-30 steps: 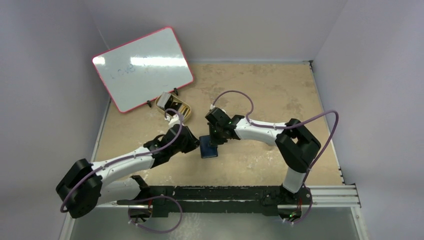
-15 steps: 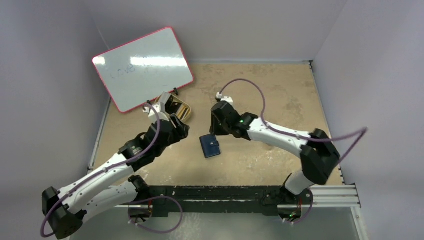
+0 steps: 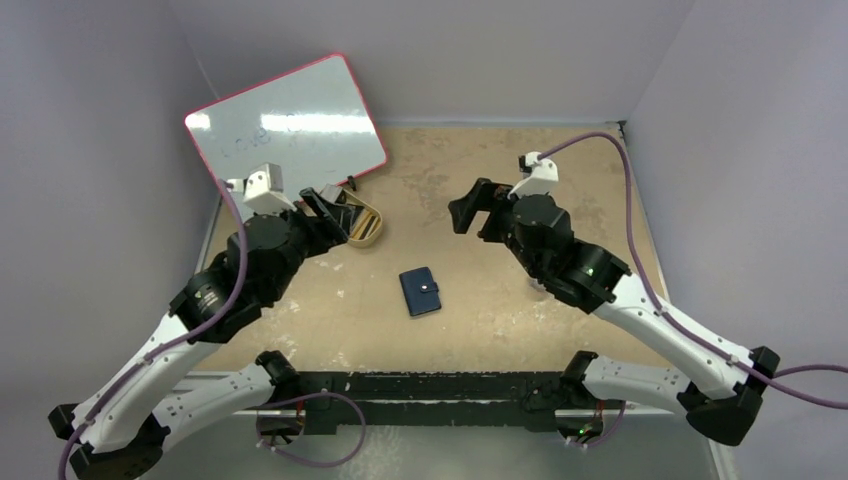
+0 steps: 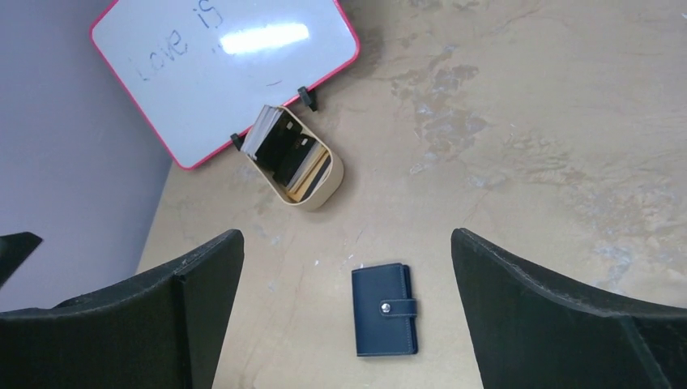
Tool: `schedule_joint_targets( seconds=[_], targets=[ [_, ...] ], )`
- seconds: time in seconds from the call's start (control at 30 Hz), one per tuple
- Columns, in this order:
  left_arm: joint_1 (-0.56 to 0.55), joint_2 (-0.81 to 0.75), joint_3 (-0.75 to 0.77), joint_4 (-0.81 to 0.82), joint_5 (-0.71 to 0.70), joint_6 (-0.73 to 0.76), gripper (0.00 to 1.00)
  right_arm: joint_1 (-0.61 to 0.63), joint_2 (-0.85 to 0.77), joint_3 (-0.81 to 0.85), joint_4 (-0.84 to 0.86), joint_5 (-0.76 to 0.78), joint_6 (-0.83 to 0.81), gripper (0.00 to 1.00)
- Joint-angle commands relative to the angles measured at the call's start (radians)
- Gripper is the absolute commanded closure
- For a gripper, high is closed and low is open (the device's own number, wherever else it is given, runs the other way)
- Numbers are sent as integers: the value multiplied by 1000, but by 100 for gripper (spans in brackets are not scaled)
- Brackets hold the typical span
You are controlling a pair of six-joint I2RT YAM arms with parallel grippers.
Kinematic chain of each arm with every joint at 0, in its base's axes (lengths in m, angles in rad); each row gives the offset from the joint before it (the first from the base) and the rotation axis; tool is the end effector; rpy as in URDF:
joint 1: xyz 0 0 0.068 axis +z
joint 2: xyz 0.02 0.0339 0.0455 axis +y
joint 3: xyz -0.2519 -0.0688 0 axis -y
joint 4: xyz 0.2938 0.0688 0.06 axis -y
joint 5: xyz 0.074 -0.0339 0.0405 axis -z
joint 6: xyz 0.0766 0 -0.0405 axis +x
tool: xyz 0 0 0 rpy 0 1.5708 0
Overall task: Put the credit cards into the card holder
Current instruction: Reset both arms
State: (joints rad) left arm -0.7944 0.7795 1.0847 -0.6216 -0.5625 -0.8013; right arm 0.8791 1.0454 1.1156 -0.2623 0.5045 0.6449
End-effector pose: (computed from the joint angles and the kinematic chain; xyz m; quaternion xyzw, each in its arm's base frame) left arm 0.1938 -0.1390 0.3929 -0.1656 0.7773 -0.2467 0.5546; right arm 0.2333 0.2236 0.3850 0.0704 0.7607 0.2859 0.5785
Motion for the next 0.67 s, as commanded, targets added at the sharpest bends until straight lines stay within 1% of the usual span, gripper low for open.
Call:
schedule_joint_targets(
  seconds=[0.0, 0.3, 0.63],
  targets=[
    [-2, -34, 79, -4, -4, 72, 32, -1, -48, 34, -36, 39, -27, 1],
    [-3, -52, 34, 13, -13, 62, 30, 0, -88, 26, -23, 8, -10, 1],
    [-2, -33, -1, 25, 8, 46, 30, -1, -98, 18, -34, 33, 4, 3]
  ],
)
